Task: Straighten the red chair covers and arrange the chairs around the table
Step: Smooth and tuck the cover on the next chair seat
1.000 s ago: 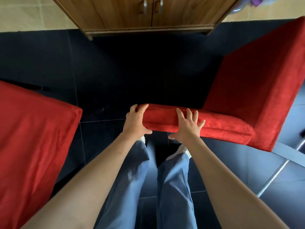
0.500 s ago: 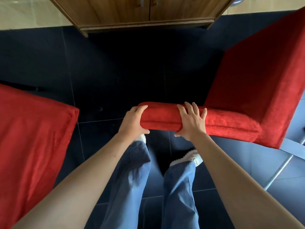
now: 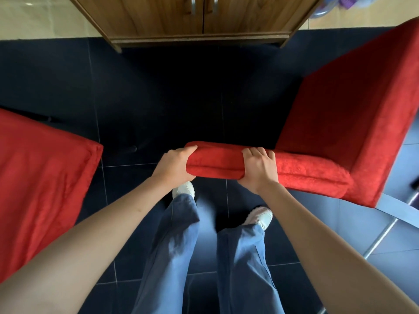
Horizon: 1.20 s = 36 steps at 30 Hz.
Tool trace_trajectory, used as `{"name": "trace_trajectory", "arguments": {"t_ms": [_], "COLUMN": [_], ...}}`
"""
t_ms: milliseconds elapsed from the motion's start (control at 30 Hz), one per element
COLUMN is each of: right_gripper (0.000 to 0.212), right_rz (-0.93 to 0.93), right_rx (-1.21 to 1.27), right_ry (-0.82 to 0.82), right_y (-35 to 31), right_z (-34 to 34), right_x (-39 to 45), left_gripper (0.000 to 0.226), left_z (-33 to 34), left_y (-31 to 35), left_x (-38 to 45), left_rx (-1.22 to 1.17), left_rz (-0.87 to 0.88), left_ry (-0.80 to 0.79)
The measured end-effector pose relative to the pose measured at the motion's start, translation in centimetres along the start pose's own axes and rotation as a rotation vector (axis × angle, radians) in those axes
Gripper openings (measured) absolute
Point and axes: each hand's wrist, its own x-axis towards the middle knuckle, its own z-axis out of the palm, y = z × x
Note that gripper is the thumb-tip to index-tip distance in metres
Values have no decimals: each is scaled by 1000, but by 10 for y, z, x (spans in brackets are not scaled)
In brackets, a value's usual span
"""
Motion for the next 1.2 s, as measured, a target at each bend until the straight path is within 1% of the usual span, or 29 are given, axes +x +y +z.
{"name": "trace_trajectory", "arguments": {"t_ms": [167,267,333,433,567,700,767,833,900,967,1033,1133,1200], "right_gripper": [44,43,49,62,66,71,81,97,107,104,96,80,73], "right_rz": [-5,-22,-33,-38,-50,-50,-43,-27,-35,-65,-93,-128,-135], "right_rx": [34,53,53,46,39,38,35,17,-41,-114,-153,-150,-140], "right_ry": [33,49,50,40,47,70,62,4,-60,-75,-49,2,7], "right_y": [8,11,11,11,11,11,12,14,19,23,26,25,25], "right_z": [-3,-3,-2,-1,1,4,5,4,2,0,-3,-6,-11], "right_x": [-5,-4,-3,-3,-1,-1,-2,-4,-3,-1,0,0,-2], "left_gripper": [80,80,76,79,87,78,76,74,74,74,74,72,66], "left_z": [7,6,1,-5,1,4,2,0,-2,-3,-4,-9,-13], "left_y": [2,-2,-5,-8,-2,-2,-4,-5,-4,-4,-4,0,5], "left_x": [-14,-16,-13,-12,-10,-8,-7,-8,-7,-6,-6,-6,-5], "left_rx": [-100,-79,-52,-40,-27,-10,-6,5,11,28,43,49,69], "left_rz": [-2,-22,-23,-5,-11,-14,-4,2,11,23,30,35,50], "left_ry": [111,95,80,50,65,90,82,71,56,44,39,35,30]}}
